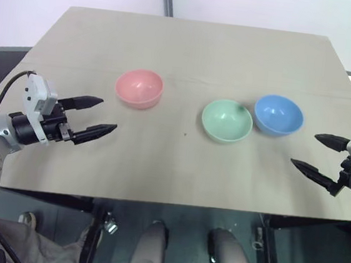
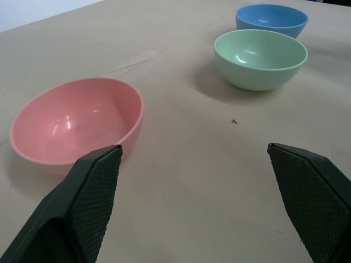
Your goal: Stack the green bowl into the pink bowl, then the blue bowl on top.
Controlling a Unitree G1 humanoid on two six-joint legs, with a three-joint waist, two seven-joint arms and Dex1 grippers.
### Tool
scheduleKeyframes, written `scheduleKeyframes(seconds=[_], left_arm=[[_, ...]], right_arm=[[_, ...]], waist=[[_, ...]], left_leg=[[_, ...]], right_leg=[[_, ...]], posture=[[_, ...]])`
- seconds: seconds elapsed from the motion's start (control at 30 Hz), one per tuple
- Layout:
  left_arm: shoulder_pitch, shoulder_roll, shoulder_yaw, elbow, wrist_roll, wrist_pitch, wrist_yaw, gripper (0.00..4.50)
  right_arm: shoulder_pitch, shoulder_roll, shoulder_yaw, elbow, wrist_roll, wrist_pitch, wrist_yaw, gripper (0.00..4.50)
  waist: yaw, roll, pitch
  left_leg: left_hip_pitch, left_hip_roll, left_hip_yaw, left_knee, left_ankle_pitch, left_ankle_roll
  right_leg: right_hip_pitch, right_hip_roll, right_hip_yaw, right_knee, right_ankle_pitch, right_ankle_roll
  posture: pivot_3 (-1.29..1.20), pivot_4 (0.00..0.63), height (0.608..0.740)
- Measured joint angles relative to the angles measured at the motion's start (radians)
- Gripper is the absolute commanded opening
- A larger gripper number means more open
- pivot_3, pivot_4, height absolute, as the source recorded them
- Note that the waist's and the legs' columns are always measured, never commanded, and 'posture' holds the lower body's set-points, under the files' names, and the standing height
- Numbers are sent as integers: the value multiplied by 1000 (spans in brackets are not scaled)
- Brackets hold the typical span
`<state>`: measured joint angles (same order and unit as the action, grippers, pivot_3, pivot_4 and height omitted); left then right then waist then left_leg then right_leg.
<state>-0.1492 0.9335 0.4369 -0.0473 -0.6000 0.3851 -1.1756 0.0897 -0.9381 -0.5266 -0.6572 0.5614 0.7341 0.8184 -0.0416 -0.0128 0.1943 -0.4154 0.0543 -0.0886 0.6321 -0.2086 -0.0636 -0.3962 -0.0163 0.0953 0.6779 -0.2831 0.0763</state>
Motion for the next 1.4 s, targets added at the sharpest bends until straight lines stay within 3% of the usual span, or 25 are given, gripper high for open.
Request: scheduleKeyframes(seconds=[0.27, 0.5, 0.63, 0.7, 0.8, 1.07, 1.2, 1.3, 1.4], left_arm=[[-45, -7, -40, -46, -15, 63, 48, 4500], [-46, -4, -83, -168, 81, 146, 262, 4500], [-118, 121, -255, -202, 260, 155, 308, 4500], [-206, 139, -339, -196, 346, 122, 308, 4500], [-321, 132, -463, -118, 484, 33, 319, 4500], [-510, 0, -714, 74, 709, -29, 300, 4500], [-564, -78, -769, 130, 766, -37, 288, 2526], [-576, -80, -782, 149, 790, -58, 260, 1732], [-589, -80, -782, 182, 808, -73, 242, 307]], right_arm=[[-92, 0, 50, 5, 20, 1, -17, 4430], [-205, 36, 154, 16, 36, -47, -18, 4430], [-292, 86, 273, 11, 51, -64, -22, 4430], [-340, 122, 348, 7, 44, -77, -25, 4430], [-367, 152, 445, 6, 19, -103, -23, 4430], [-389, 178, 515, 21, -35, -154, -19, 4430], [-391, 184, 528, 21, -49, -164, -22, 4500], [-366, 182, 525, 7, -53, -165, -30, 4500], [-351, 181, 519, -2, -55, -165, -42, 4500]], waist=[[0, 0, 0], [-2, -1, 0], [1, -2, 1], [3, -2, 1], [1, -2, 1], [1, -2, 1], [0, -2, 1], [-3, -2, 1], [-1, -2, 1]], left_leg=[[0, 0, 0, 1, 0, 0], [0, 0, 0, 0, 0, 0], [0, 0, -1, 1, 0, 0], [0, -1, -1, 1, 0, 0], [-1, -1, 0, 1, 0, 0], [-3, -1, -1, 0, 0, 0], [-4, -1, -1, 1, 0, 0], [-3, -1, -1, 1, 0, 0], [-3, -1, -1, 2, 0, 0]], right_leg=[[0, 0, 0, 0, 0, 0], [0, 0, 0, 1, 0, -1], [0, 1, 0, 1, 0, 0], [0, 0, 0, 0, 0, 0], [0, 0, 0, 0, 2, -4], [-3, 0, 0, 1, 3, -4], [-3, 0, 0, 2, 3, -4], [-3, 1, 0, 3, 3, -4], [-3, 0, 0, 3, 3, -4]], posture=[[0, 150, 740], [0, 150, 740], [0, 150, 740], [0, 150, 740], [0, 150, 740], [0, 150, 740], [0, 150, 740], [0, 150, 740], [0, 150, 740]])
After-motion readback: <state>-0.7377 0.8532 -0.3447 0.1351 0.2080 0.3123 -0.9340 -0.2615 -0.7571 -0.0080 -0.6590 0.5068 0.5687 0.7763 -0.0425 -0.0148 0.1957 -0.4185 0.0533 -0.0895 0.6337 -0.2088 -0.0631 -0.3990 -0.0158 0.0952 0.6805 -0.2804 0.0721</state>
